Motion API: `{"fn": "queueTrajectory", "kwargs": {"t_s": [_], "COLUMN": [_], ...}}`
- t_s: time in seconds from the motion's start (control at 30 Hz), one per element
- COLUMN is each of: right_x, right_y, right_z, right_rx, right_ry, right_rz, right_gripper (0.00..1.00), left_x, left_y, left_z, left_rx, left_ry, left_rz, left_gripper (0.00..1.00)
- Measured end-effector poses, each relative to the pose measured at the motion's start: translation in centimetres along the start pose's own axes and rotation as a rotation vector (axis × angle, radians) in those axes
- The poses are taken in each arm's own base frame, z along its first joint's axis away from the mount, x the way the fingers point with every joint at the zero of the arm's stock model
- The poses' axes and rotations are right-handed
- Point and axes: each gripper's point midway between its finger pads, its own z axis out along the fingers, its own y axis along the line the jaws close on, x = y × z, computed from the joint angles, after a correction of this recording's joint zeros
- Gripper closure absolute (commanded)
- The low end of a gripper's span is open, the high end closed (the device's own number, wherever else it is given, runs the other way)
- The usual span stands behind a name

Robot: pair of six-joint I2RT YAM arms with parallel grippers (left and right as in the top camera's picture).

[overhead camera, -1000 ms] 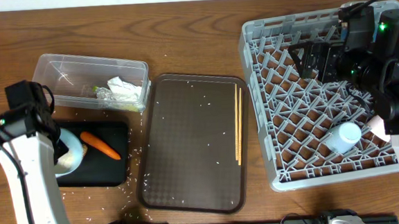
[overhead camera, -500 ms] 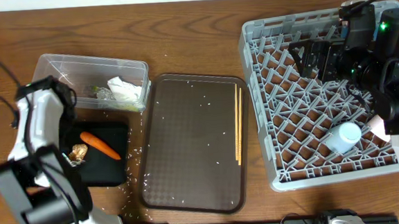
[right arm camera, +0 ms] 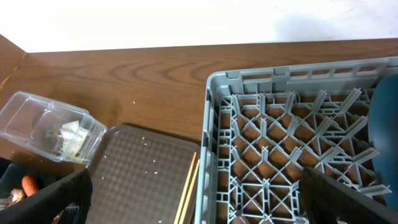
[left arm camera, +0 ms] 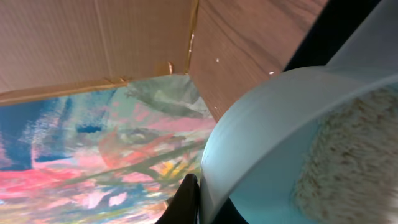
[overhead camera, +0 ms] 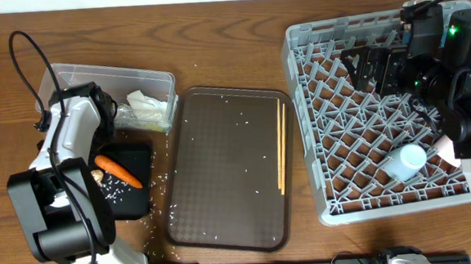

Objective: Sort waste into correct bins and load items into the dishwasher rack
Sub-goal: 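Tip the white bowl with the left gripper to dump rice onto black tray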

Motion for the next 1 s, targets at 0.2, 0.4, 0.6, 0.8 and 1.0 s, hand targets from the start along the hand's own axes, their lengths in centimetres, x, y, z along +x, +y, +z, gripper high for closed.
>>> {"fn": "queueTrajectory", "kwargs": {"t_s": [0.2, 0.4, 0.6, 0.8, 1.0], "right_x": [-0.1, -0.3, -0.3, -0.2, -0.2], "right_y": [0.0, 0.0, 0.0, 0.0, 0.0], "right_z": [0.0, 0.0, 0.0, 0.0, 0.1], "right_rx": [-0.001, -0.002, -0.002, -0.001, -0.001], "right_ry": [-0.004, -0.01, -0.012, -0.008, -0.007], "right_rz": [-0.002, -0.004, -0.004, -0.003, -0.003], "right_gripper": [0.01, 0.01, 0.01, 0.01, 0.01], "left_x": [0.3, -0.6, -1.5, -1.3, -1.6], "left_y": [0.8, 0.6, 0.4, 0.7, 1.3], "left_z": [0.0, -0.1, -1.0, -1.5, -2.9], "left_rx": [-0.04, -0.039, -0.052, -0.078, -0.132], "left_ry": [-0.001, -0.033, -0.088, -0.1, -0.155], "left_rz": [-0.017, -0.062, -0.073, -0.013, 0.054], "left_gripper": [0.94, 0.94, 0.94, 0.94, 0.94]}}
